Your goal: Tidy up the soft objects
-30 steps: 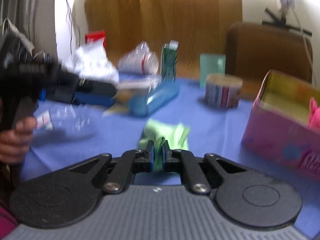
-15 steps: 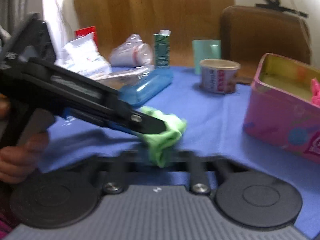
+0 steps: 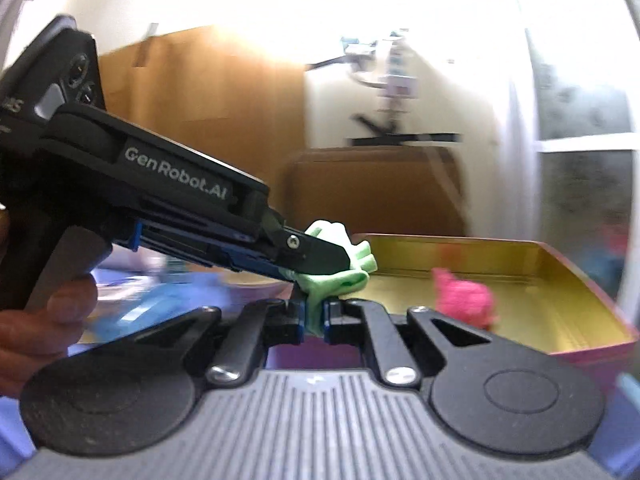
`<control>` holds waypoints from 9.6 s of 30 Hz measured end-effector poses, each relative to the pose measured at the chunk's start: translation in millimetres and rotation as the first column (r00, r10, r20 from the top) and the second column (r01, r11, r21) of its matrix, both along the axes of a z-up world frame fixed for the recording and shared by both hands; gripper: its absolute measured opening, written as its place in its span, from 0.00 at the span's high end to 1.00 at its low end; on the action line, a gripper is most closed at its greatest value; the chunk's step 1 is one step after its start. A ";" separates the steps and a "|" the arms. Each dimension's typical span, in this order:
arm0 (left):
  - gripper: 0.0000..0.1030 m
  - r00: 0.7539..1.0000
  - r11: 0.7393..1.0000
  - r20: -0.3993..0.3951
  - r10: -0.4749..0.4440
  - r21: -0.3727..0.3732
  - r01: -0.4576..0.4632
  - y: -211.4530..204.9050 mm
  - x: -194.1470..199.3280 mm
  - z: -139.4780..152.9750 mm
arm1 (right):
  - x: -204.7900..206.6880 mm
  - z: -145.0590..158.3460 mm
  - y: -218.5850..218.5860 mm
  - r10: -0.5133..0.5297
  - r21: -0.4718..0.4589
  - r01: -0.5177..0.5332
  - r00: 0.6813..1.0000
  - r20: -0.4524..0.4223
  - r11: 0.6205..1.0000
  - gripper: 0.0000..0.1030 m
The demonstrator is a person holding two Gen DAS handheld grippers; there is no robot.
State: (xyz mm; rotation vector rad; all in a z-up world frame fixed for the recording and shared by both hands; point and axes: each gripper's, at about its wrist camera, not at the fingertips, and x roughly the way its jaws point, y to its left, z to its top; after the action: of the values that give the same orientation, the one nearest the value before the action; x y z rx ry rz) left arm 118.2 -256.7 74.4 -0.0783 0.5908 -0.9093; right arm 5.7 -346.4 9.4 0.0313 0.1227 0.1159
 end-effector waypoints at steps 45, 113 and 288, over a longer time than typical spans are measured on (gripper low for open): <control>0.33 0.757 0.697 -0.234 0.610 -0.295 -0.653 326.4 -92.3 -89.2 | 126.5 -5.1 153.2 0.572 0.395 -0.432 0.728 -0.377 0.811 0.76; 0.29 0.972 0.966 0.145 0.183 0.157 -0.205 -12.3 19.7 -19.6 | 77.5 -14.9 -42.2 -0.124 -0.078 0.114 0.982 -0.142 0.990 0.28; 0.19 0.862 0.823 0.068 0.502 0.270 -0.500 152.2 -47.3 -67.7 | 5.7 -2.0 55.7 -0.016 0.077 0.029 0.986 -0.165 0.997 0.37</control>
State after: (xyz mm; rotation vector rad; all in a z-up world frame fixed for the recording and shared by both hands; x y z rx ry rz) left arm 70.9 -104.4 6.7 0.0197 0.6580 -0.3044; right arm 11.4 -290.7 7.4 0.1217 0.2820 0.0953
